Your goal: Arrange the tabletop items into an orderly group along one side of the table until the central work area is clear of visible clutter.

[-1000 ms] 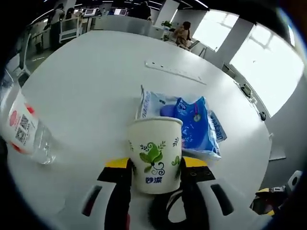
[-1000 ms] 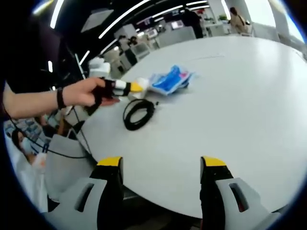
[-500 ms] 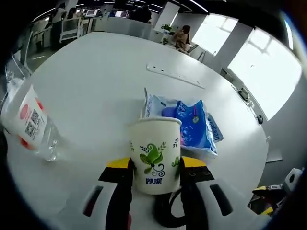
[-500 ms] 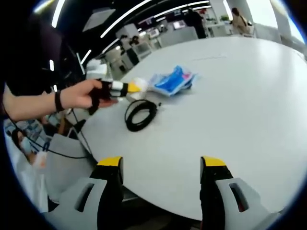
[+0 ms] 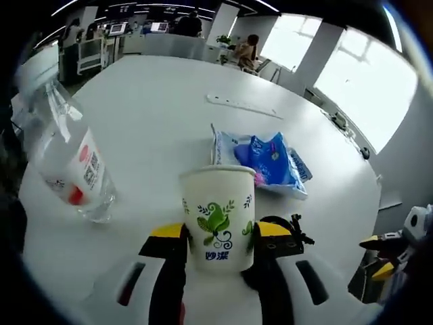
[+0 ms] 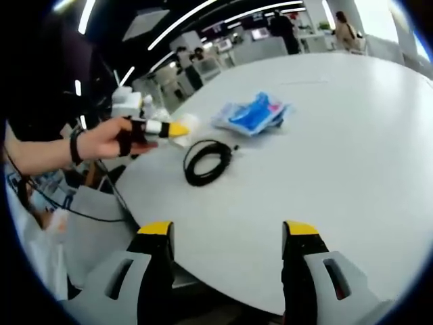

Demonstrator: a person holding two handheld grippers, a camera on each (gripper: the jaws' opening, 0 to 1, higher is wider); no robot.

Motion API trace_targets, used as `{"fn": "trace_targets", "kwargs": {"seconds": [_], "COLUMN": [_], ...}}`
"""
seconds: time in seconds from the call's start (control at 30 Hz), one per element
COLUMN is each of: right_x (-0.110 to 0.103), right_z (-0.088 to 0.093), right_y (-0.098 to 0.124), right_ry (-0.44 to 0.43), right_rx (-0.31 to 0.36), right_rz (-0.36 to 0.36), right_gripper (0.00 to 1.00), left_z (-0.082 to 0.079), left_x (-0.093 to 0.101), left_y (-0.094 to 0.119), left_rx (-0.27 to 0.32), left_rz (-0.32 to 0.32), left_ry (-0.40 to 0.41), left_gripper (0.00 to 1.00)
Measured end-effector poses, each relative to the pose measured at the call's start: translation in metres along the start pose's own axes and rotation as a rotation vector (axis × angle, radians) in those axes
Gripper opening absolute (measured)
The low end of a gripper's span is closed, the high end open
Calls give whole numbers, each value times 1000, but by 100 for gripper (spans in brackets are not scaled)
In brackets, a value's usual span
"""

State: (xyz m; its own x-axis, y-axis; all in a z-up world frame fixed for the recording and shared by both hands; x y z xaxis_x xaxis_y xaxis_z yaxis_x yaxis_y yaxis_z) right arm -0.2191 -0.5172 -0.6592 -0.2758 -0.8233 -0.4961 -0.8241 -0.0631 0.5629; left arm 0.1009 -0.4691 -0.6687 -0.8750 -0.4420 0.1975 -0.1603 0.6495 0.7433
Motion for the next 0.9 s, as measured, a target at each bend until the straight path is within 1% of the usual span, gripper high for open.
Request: {"fn": "trace_targets", "kwargs": {"seconds": [0.2, 0.33, 0.37, 0.47, 0.6, 0.63, 0.67, 0.77, 0.8, 0.83, 0.9], "right_x": [-7, -12, -15, -20, -27, -29, -31, -37, -39, -41, -44], "right_z": [-5, -10, -12, -15, -20, -21, -22, -26, -27, -28, -29], "right_y": [-7, -12, -15, -20, -26, -28, -29, -35, -36, -38, -41], "right_ry": [17, 31, 40, 50, 67, 71, 74, 78, 81, 87, 92], "right_rx": [-5, -12, -15, -19, -24, -24, -24, -23, -23, -25, -27], "right_rz": [-20, -36, -45, -59, -81, -87, -95, -130, -135, -142, -150], "right_gripper": [62, 61, 61, 61, 61, 61, 60, 60, 59, 59, 59], "left_z": [8, 14, 18, 26, 36, 38, 38, 43, 44, 46, 50], "left_x": [-6, -6, -5, -2, 1, 1, -2, 3, 4, 5, 10], "left_y": [17, 29, 34, 42, 52, 54, 54, 60, 61, 64, 69], "left_rx": [10, 19, 19, 21, 21, 18, 13, 19, 22, 26, 29], "left_rz": [3, 4, 10, 17, 27, 26, 17, 28, 31, 35, 45], "left_ry": [-40, -83, -108, -151, -193, -212, -268, -325, -344, -382, -422], "left_gripper": [38, 38, 38, 38, 38, 38, 38, 38, 38, 38, 38]}}
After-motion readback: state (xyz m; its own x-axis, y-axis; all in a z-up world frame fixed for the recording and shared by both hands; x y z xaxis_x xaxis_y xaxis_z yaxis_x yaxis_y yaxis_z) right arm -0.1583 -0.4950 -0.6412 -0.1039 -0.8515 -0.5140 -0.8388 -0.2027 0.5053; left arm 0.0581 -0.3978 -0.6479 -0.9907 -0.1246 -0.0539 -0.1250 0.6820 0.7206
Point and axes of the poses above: the point that each gripper's makers call its tool centre point, and the gripper's own axes: y roughly backward along the fingers, x roughly to its right, z roughly out of its underside, the point moved 7 cm from there along y, roughly backward along the fingers, and after that the axes turned 9 degrees about -z, right-handed, at the moved point
